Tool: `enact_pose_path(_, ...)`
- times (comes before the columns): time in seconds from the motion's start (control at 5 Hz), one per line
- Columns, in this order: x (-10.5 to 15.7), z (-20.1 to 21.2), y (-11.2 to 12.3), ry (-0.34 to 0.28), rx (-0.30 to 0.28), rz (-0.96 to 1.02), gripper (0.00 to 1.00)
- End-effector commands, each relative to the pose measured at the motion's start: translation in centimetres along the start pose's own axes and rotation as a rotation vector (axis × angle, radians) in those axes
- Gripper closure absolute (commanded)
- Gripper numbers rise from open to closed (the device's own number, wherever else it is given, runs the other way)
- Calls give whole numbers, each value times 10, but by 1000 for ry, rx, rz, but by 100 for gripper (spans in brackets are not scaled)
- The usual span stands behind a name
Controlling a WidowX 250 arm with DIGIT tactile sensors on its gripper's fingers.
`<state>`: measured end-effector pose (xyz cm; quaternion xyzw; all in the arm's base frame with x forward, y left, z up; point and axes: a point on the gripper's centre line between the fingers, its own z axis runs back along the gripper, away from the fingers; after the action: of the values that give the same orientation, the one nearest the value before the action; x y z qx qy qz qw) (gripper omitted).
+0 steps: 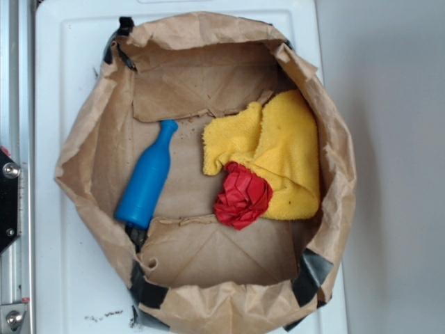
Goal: Grab the blue bottle.
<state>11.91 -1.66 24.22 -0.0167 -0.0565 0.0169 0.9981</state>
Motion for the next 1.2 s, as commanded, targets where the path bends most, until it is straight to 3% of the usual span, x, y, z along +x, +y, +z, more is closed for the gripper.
enact_pose_path(0.0,0,0,0,0,0,0,0)
enact_pose_path(0.2,30,-15,-7,27,-50,-18,0)
enact_pose_path(0.4,47,-25,-30,-35,-13,-13,0)
enact_pose_path(0.6,77,-32,-36,-21,-33,23,0)
enact_pose_path(0.8,105,-50,-16,-86,-97,139,0)
enact_pose_path(1.0,122,-79,1,-54,-114,230,0)
